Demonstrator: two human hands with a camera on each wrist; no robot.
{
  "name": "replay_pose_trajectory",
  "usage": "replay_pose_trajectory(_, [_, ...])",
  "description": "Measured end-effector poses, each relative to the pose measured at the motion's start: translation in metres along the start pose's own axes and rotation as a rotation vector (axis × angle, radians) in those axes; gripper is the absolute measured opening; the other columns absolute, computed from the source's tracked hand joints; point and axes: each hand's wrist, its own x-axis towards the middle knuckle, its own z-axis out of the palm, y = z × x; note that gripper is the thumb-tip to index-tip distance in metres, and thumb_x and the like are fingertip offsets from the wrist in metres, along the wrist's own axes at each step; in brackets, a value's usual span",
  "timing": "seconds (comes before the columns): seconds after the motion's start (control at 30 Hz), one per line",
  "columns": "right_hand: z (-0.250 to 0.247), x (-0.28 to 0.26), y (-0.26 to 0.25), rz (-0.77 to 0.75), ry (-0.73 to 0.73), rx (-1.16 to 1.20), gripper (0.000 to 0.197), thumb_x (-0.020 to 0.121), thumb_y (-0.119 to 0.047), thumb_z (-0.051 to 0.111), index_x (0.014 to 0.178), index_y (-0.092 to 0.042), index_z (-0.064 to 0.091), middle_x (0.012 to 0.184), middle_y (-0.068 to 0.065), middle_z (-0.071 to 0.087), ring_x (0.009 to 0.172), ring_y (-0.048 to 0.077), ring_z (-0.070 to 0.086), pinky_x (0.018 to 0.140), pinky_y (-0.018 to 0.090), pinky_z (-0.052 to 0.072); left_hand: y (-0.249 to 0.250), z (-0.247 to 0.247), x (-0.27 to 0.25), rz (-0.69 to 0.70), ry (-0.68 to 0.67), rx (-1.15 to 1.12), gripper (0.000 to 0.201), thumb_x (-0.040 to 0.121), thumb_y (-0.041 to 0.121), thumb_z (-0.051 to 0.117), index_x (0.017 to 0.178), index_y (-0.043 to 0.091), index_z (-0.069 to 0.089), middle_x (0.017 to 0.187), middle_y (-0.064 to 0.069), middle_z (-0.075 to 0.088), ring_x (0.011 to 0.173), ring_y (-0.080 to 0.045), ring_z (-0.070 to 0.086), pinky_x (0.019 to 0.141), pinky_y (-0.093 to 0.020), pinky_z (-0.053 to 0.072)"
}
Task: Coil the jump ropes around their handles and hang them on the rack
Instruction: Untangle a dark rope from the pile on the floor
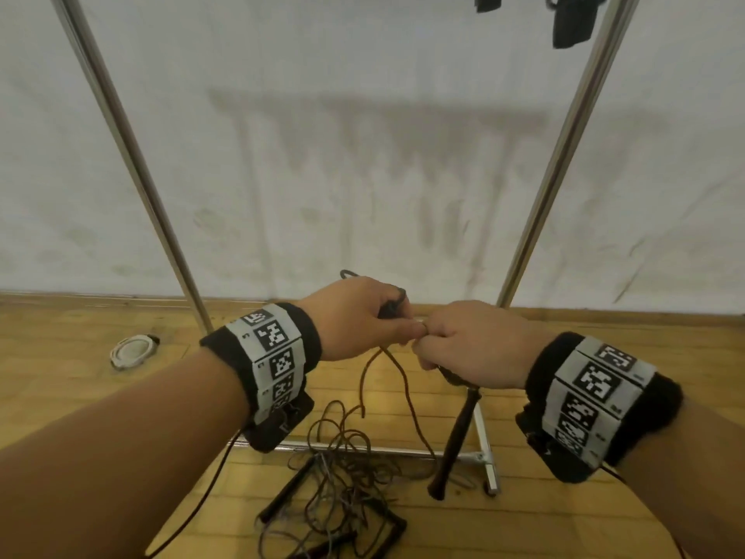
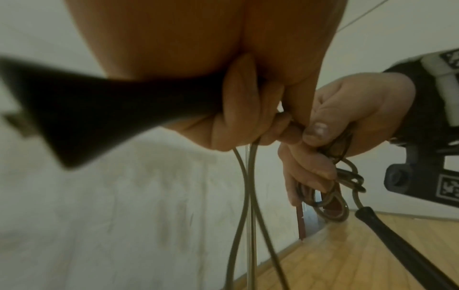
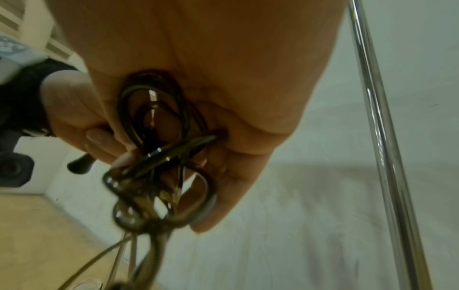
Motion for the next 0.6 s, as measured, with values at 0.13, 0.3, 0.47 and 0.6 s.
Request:
replay_pose_trajectory(0.13, [0.005,-0.001,0.005,-0.104,0.195,0.069,0.035,0.103,-0.046,0.042,0.091,-0.023,0.066,0.084,0.0,0.064,0.075,0.016,0.06,0.072,0.04,0.052,-0.002,-0.015,0.002,0.01,0.158,-0.125,0.026,0.096,0.052,0.068,0.079,0.033,0.066,0.058,0.025,0.06,0.052,0.006,0.053,0.051,-0.008,0.04])
replay_pose_trajectory(0.3, [0.035,0.016,0.04,-0.006,0.163,0.053,0.03,0.101,-0.049,0.046,0.088,-0.028,0.063,0.081,-0.007,0.063,0.071,0.009,0.06,0.064,0.027,0.047,-0.013,-0.038,-0.003,-0.093,0.49,-0.53,0.031,0.095,0.049,0.07,0.07,0.032,0.064,0.053,0.017,0.053,0.043,0.0,0.043,0.044,-0.018,0.037])
replay_pose_trajectory(0.47, [0.063,0.018,0.083,0.219,-0.111,-0.045,0.031,0.104,-0.043,0.044,0.095,-0.022,0.065,0.081,-0.005,0.064,0.08,0.017,0.063,0.069,0.029,0.046,-0.036,-0.059,-0.013,-0.215,0.775,-0.677,0.03,0.086,0.049,0.069,0.06,0.035,0.065,0.063,0.01,0.054,0.051,-0.012,0.043,0.053,-0.029,0.035])
replay_pose_trajectory(0.6, [0.057,0.02,0.069,0.211,-0.125,-0.071,0.031,0.105,-0.043,0.042,0.094,-0.027,0.065,0.088,-0.005,0.067,0.081,0.012,0.062,0.07,0.027,0.048,-0.067,-0.05,-0.009,-0.488,0.698,-0.286,0.03,0.103,0.041,0.058,0.082,0.021,0.067,0.063,0.008,0.061,0.062,-0.02,0.054,0.059,-0.032,0.039])
